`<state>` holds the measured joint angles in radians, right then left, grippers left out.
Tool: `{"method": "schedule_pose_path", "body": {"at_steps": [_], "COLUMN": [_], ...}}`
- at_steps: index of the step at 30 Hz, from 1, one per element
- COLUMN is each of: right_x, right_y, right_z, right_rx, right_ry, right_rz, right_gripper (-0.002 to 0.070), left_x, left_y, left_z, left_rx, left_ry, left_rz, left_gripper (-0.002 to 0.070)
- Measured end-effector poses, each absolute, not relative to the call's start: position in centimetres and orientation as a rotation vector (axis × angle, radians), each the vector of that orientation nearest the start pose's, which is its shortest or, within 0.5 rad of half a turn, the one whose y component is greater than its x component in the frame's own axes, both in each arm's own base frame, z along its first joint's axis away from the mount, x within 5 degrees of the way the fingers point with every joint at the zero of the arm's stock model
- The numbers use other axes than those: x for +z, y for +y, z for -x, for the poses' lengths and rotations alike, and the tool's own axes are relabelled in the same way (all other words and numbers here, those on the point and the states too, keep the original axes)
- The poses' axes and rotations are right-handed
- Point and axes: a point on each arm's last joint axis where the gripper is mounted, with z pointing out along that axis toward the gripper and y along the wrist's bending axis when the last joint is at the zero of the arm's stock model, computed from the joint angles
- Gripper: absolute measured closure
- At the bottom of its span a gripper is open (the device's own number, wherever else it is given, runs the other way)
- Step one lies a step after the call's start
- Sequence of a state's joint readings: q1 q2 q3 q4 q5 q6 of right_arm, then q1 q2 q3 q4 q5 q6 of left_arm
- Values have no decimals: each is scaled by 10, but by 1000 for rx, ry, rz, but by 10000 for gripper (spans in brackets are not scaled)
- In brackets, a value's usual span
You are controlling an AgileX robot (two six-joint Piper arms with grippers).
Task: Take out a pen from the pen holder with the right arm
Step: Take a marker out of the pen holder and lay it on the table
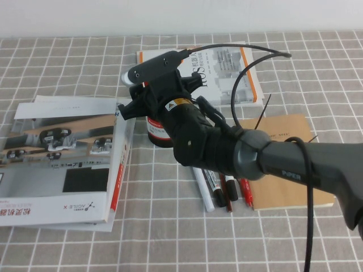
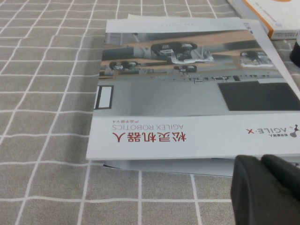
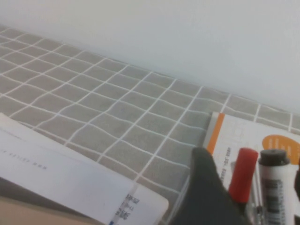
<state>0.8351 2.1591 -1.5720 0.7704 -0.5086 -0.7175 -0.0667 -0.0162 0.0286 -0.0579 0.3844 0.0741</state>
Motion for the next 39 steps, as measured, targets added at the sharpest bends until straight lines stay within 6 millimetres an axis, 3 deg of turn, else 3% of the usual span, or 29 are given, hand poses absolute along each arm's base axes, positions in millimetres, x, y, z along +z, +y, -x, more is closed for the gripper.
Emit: {"method": "schedule_pose_path", "body": {"at_steps": [28,39], "right_x": [211,211], "right_y": [370,370], "right_z": [-383,-383], "right_rx": [294,286], "right_ry": [1632,1633], "right_rz": [398,406], "right_gripper": [331,406], "left_x": [170,170], "left_y": [-5,-5], "left_z": [-52,-52], "left_rx": [-52,-52], "left_ry": [1878,1878], "left_rz": [-97,-97], "left_gripper": [678,678]}}
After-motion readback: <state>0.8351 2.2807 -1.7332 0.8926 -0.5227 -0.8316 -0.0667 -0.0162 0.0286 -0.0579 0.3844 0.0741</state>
